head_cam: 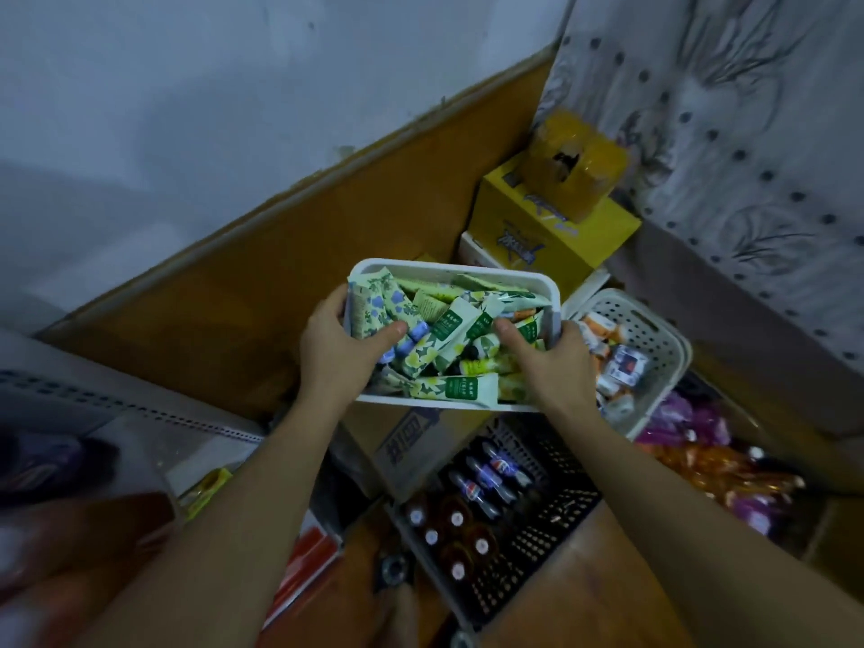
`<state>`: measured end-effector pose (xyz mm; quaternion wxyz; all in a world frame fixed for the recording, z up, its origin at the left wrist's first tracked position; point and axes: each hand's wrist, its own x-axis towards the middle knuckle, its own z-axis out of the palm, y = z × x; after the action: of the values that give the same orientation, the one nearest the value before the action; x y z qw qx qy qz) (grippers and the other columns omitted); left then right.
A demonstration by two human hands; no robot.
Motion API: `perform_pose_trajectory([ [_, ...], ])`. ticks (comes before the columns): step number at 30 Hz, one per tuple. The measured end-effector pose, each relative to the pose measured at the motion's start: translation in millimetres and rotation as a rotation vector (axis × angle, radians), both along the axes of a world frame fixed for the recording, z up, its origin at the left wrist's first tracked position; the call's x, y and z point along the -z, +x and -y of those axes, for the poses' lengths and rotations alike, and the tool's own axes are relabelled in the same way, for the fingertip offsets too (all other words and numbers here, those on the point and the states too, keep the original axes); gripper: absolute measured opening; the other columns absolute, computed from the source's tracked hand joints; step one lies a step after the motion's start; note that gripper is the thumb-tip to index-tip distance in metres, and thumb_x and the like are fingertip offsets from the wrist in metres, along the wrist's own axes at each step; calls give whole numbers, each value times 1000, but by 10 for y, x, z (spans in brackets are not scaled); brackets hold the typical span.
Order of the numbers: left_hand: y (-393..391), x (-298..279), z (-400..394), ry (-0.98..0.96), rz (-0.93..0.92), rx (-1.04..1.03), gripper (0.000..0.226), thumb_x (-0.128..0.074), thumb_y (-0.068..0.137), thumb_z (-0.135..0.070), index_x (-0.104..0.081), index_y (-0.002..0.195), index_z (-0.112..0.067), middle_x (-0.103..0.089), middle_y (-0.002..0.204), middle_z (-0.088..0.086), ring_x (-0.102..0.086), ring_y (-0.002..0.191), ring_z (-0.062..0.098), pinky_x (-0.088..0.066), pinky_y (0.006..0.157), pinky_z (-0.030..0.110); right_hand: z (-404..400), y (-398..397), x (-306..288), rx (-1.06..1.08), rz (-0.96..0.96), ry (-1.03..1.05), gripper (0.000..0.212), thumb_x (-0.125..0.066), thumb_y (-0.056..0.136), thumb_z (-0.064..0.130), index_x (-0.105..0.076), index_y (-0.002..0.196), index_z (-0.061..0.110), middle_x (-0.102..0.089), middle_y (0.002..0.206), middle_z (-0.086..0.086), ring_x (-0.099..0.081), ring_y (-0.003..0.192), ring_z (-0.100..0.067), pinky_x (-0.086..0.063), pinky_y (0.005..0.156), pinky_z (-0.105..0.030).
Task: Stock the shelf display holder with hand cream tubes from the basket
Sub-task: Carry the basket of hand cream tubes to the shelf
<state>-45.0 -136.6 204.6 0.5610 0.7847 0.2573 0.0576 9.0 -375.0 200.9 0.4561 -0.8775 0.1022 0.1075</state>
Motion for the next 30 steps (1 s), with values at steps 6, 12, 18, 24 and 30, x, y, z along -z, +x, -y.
perform_pose_trajectory([
  [6, -336, -824, 268, -15, -17, 116, 38, -85, 79, -38, -66, 111, -41, -71, 104, -19, -67, 96, 1, -59, 87, 42, 327, -288, -713, 69, 61, -92, 67, -64, 68, 85, -44, 81, 22, -38, 69, 2, -44, 60, -18, -31, 55, -35],
  [12, -633, -1431, 497, 34, 54, 153, 48, -88, 74, -42, -67, 115, -32, -72, 105, -15, -69, 94, 4, -60, 81, 35, 566, -693, -1405, 114, 92, -82, 68, -68, 70, 79, -55, 90, 15, -51, 75, -1, -52, 67, -20, -34, 53, -35],
  [18, -767, -1898, 785, 165, 120, 221, 62, -90, 66, -52, -66, 118, -29, -71, 109, -9, -68, 96, 11, -58, 77, 33, 802, -1211, -1913, 232, 116, -55, 51, -72, 73, 73, -53, 80, 26, -58, 77, 6, -56, 70, -10, -36, 52, -31],
  [24, -780, -2107, 1316, 213, 175, 476, 63, -86, 74, -50, -63, 126, -25, -69, 118, -3, -66, 105, 20, -57, 87, 46, 1141, -1929, -2044, 617, 94, -182, 82, -56, 62, 92, -59, 103, 22, -66, 96, -1, -63, 89, -29, -54, 76, -44],
  [30, -945, -2112, 2046, 160, 229, 755, 39, -86, 70, -51, -62, 100, -43, -70, 100, -9, -67, 91, 15, -59, 78, 46, 1589, -2776, -2101, 925, 95, -169, 83, -58, 65, 89, -59, 106, 17, -65, 96, 0, -63, 89, -26, -52, 70, -40],
])
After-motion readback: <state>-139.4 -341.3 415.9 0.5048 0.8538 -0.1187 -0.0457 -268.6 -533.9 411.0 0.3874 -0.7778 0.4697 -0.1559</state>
